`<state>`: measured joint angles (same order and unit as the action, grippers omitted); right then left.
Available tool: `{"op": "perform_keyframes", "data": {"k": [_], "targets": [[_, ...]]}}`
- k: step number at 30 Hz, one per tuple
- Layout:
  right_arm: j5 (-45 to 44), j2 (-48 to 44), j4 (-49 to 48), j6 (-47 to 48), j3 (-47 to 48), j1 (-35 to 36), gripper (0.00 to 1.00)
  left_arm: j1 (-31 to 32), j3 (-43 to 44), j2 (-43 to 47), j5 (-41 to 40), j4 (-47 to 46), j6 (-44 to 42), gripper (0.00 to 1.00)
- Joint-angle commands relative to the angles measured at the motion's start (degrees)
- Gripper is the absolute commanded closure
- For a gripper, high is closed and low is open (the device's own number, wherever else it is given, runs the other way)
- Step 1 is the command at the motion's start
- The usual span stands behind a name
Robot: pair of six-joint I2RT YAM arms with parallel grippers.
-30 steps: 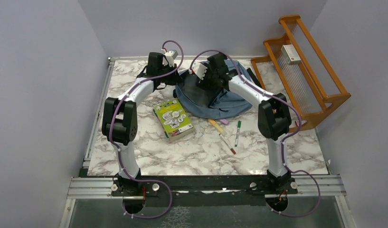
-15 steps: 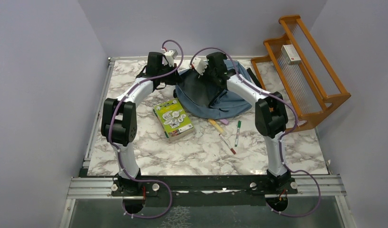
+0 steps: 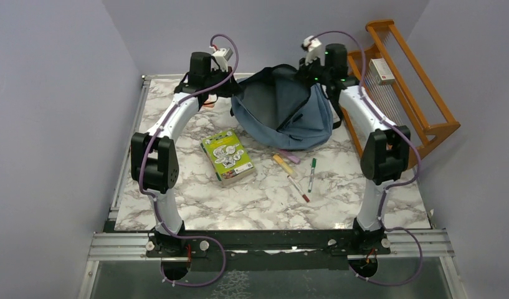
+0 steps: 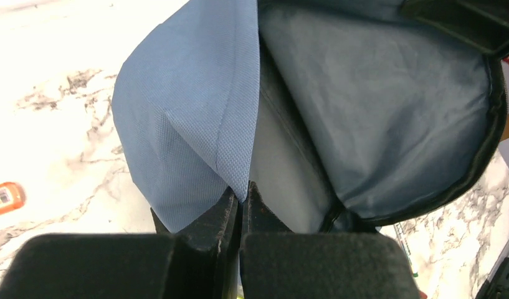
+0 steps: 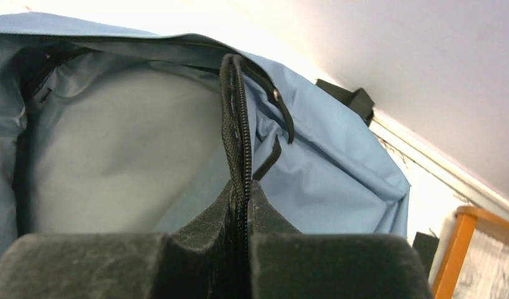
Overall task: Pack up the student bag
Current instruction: Adjust the student bag at the center of the board.
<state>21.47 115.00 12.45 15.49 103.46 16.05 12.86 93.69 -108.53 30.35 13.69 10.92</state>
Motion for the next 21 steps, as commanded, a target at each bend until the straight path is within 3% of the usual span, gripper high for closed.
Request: {"op": "perform_keyframes", "data": {"k": [1,21], "targets": [[14.4,-3.2,-6.6,-16.0,-3.9,-6.2,1.0,-0.6,4.6,3.5,-1.0,2.3,-0.5,1.0],[-12.9,7.0,-4.4,-19.8,-9.9,-8.8,0.92,-2.4,4.9,4.6,1.1,5.2,-2.6,1.0]]}}
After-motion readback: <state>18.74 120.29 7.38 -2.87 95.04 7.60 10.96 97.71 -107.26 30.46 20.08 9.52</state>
